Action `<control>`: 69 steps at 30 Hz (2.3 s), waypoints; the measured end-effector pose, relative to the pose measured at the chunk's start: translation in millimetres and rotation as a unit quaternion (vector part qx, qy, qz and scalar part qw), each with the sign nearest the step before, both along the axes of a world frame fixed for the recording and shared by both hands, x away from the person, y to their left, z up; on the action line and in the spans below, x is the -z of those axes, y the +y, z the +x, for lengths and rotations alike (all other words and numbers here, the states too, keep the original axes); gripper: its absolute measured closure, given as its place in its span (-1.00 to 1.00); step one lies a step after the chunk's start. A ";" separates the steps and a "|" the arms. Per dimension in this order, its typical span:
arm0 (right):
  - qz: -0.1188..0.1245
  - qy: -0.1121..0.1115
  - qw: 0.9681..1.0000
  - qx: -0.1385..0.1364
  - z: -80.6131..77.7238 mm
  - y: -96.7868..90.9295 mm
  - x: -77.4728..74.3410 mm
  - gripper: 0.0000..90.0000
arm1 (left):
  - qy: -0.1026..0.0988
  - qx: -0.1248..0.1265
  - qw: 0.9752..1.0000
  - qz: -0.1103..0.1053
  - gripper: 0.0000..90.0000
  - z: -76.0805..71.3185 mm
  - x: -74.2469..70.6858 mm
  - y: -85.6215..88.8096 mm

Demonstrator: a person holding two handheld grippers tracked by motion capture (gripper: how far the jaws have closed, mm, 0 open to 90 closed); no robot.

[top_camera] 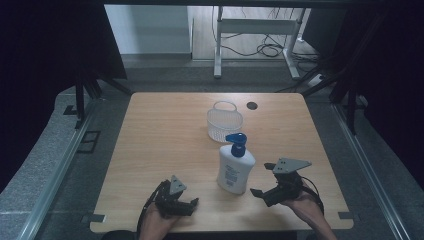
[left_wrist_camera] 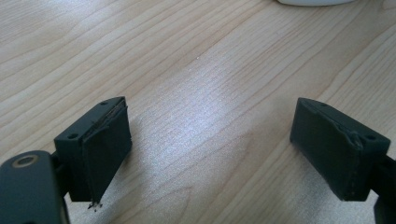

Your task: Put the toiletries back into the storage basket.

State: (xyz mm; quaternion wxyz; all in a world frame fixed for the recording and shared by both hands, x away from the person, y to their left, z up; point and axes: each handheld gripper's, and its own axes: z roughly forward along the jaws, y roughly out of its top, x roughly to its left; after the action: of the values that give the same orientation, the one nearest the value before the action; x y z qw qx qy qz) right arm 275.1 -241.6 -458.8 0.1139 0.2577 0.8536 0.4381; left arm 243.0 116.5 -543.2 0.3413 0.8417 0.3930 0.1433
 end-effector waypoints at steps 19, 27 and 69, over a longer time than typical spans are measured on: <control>0.027 0.005 1.000 -0.011 10.1 24.6 -19.1 -0.93 | 0.001 -0.002 1.000 0.001 -0.74 -0.1 -0.2 -0.5; 0.032 0.006 0.999 -0.019 19.3 33.5 -24.2 -0.80 | 0.001 -0.002 1.000 0.001 -0.74 -0.2 -0.2 -0.5; 0.006 -0.005 0.999 -0.040 33.7 61.1 -34.0 -0.17 | 0.001 -0.004 1.000 0.001 -0.74 -0.2 -0.1 -1.0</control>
State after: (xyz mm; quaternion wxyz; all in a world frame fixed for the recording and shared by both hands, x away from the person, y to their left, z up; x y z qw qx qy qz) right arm 308.8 -180.6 -424.8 0.0987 0.2223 0.8598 0.4489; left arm 242.8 115.5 -543.1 0.3399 0.8405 0.3964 0.1443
